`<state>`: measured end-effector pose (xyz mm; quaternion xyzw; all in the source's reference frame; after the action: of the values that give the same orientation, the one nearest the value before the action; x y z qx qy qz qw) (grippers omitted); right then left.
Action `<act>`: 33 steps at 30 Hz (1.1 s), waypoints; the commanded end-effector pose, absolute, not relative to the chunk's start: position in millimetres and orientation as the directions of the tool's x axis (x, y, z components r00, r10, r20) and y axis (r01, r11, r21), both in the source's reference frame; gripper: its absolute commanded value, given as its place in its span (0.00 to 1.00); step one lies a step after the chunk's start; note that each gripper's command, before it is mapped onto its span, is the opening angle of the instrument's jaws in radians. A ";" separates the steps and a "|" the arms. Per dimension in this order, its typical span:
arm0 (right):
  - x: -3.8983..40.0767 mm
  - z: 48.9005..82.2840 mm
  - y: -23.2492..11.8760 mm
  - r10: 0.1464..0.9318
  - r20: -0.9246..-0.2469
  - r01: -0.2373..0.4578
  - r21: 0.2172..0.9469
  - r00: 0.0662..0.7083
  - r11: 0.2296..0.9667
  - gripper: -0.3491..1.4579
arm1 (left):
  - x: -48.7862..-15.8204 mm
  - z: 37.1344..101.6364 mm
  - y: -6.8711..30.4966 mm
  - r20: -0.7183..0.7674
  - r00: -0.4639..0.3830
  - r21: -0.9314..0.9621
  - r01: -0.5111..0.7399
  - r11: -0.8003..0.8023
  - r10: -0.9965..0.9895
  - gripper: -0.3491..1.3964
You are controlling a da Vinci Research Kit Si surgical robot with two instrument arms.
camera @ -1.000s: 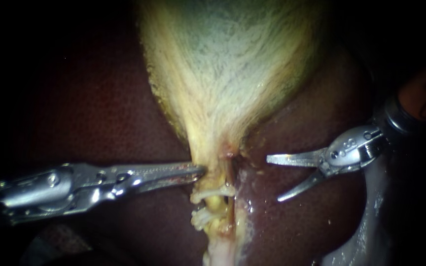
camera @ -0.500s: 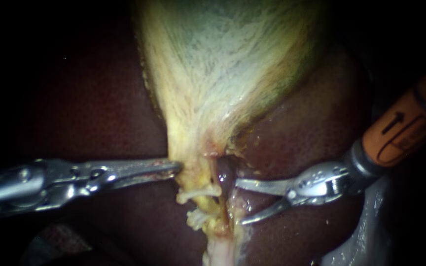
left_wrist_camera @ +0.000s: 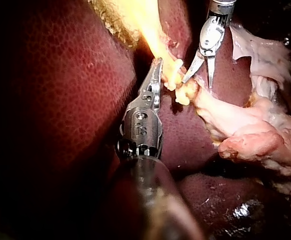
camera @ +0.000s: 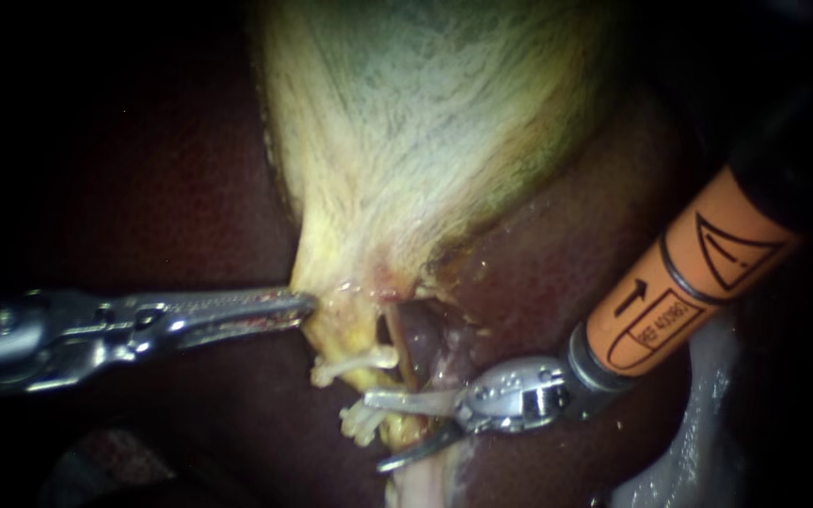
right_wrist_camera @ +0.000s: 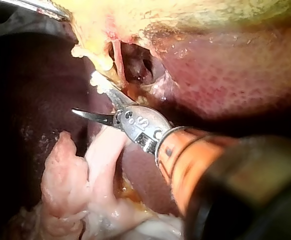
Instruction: Go to the cutting position left tube
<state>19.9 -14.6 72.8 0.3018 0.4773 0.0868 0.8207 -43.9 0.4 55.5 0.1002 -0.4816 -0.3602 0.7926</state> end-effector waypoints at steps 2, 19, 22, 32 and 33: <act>19.6 73.0 -14.3 0.427 -0.728 0.140 0.576 0.536 0.805 0.89 | -43.5 55.4 0.2 0.696 0.281 0.500 0.472 0.726 -0.661 0.04; 19.8 74.8 -12.7 0.418 -0.710 0.107 0.567 0.567 0.817 0.88 | -43.0 55.2 -1.9 0.688 0.348 0.526 0.367 0.767 -0.637 0.06; 19.9 74.9 -12.3 0.420 -0.707 0.098 0.565 0.569 0.819 0.88 | -43.2 55.1 -2.4 0.688 0.352 0.529 0.355 0.771 -0.634 0.07; 21.7 75.4 -12.6 0.418 -0.703 0.122 0.579 0.576 0.806 0.88 | -43.9 54.8 -2.3 0.691 0.354 0.533 0.339 0.775 -0.630 0.07; 21.8 75.5 -12.7 0.417 -0.703 0.125 0.580 0.576 0.805 0.87 | -43.9 54.8 -2.1 0.690 0.354 0.536 0.335 0.775 -0.631 0.07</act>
<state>22.0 -12.9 75.5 0.3027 0.4521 0.0855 0.8347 -44.0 -2.0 54.9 0.1532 -0.4836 -0.2976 0.8088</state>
